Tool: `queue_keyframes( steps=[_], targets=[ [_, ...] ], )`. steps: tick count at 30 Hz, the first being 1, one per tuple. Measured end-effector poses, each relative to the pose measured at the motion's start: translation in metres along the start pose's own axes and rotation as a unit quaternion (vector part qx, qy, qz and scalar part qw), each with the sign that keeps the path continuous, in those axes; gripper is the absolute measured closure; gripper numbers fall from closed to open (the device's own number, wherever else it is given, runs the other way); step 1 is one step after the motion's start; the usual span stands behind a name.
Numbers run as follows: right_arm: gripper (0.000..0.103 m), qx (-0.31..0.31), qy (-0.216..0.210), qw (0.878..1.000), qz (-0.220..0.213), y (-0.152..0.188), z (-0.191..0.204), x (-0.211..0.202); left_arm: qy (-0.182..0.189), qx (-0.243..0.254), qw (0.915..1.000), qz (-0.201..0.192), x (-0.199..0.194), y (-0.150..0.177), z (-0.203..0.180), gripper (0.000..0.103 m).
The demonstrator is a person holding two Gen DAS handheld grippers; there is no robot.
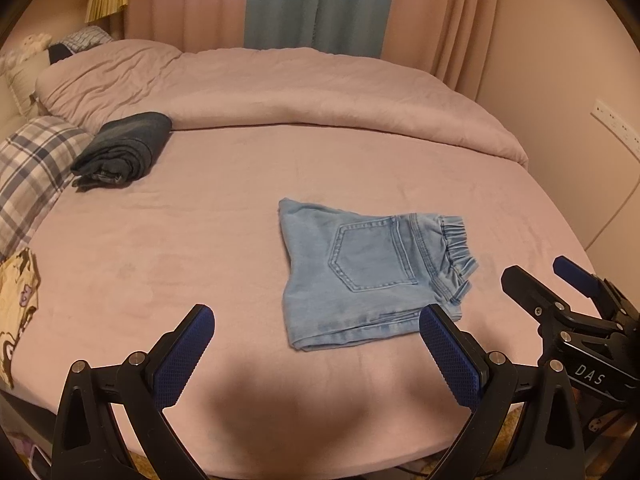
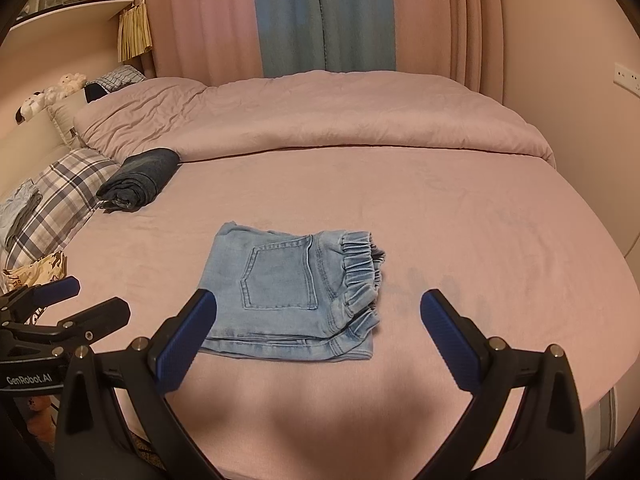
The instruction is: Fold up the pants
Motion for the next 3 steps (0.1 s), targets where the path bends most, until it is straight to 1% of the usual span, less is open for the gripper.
queue_keyframes(
  steps=[3],
  targets=[
    [0.0,0.0,0.0,1.0,0.0,0.0005,0.0,0.0,0.001,-0.002,1.0,0.0,-0.001,-0.0002,-0.0006,0.001]
  ],
)
Point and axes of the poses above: each gripper's, at about its wrist camera, not at the fingertips, and x roughly the way its jaws point, z to its left, y to its underside, the point moved 2 cm from there along x, roughly the way its jaws point, and after that the axes turned 5 degrees about -y, right-handed, at the moved point
